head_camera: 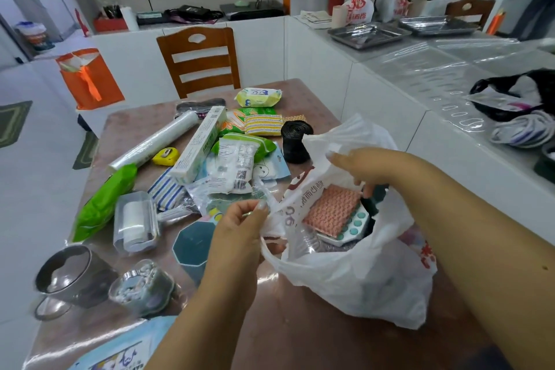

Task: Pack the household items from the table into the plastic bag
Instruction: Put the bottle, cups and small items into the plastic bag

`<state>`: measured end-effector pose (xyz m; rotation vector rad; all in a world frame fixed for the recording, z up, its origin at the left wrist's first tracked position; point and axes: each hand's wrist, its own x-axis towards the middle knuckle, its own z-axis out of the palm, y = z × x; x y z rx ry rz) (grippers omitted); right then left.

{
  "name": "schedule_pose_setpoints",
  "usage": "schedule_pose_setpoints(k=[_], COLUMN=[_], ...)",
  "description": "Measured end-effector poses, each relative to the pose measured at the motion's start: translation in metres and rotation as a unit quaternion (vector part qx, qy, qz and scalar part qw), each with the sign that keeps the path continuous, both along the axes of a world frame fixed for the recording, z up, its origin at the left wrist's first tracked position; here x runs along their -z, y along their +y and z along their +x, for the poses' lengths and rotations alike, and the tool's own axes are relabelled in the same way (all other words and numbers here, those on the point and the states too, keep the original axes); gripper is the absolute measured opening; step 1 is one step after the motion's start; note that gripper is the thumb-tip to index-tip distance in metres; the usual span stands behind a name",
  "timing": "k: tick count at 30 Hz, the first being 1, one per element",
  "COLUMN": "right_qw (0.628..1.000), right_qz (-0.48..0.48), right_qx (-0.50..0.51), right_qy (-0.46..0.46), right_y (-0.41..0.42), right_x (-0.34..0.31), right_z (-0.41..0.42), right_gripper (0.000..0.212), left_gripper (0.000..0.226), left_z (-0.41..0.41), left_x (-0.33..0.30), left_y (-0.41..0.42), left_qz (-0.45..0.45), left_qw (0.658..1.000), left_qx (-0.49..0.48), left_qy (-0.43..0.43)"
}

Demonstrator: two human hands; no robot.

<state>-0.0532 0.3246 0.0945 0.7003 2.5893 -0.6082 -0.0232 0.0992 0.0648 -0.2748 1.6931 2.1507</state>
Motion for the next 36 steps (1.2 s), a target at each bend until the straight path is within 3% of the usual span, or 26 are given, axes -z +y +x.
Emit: schedule_pose_setpoints(k=[3,7,13,15,18,23,28,31,36], right_qw=[0.994,0.972,0.938,0.935,0.936,0.954,0.945,0.946,0.94], right_qz=[-0.062,-0.16,-0.244,-0.252,-0.232,-0.109,-0.013,-0.012,-0.027], right_qx=[-0.05,-0.083,-0.166,-0.176,-0.214,-0.256,-0.316,-0.309,-0.306], right_qy=[0.078,0.148,0.181,0.175,0.153,0.11,0.084,0.098,0.148], right_y=[-0.035,-0.094,-0.192,-0.222,-0.261,-0.304,-0.329,-0.332,-0.329], right_x=[-0.013,-0.032,-0.054,-0.051,-0.031,0.033,0.091,0.11,0.111], right_z=[0.0,-0.002,-0.005,-0.008,-0.012,-0.022,-0.026,-0.023,-0.02], right_gripper=[0.071,0.059,0.051,0.038,0.04,0.037,0.057,0.068,0.064], left_gripper=[0.023,0.019,0.018,0.018,0.019,0.029,0.041,0.041,0.042], left_z=[-0.002,-0.008,-0.011,-0.011,-0.012,-0.009,-0.007,-0.008,-0.01], left_x=[0.006,0.014,0.014,0.013,0.02,0.039,0.058,0.065,0.072], left_y=[-0.01,-0.041,-0.113,-0.137,-0.169,-0.203,-0.219,-0.225,-0.231], left_qz=[-0.004,-0.052,-0.071,-0.068,-0.081,-0.059,-0.043,-0.037,-0.034], left_qw=[1.0,0.996,0.984,0.982,0.975,0.974,0.976,0.975,0.973], left_qx=[-0.018,-0.069,-0.16,-0.179,-0.205,-0.212,-0.191,-0.185,-0.174], left_qy=[-0.017,0.012,0.018,0.007,-0.006,-0.048,-0.095,-0.116,-0.148])
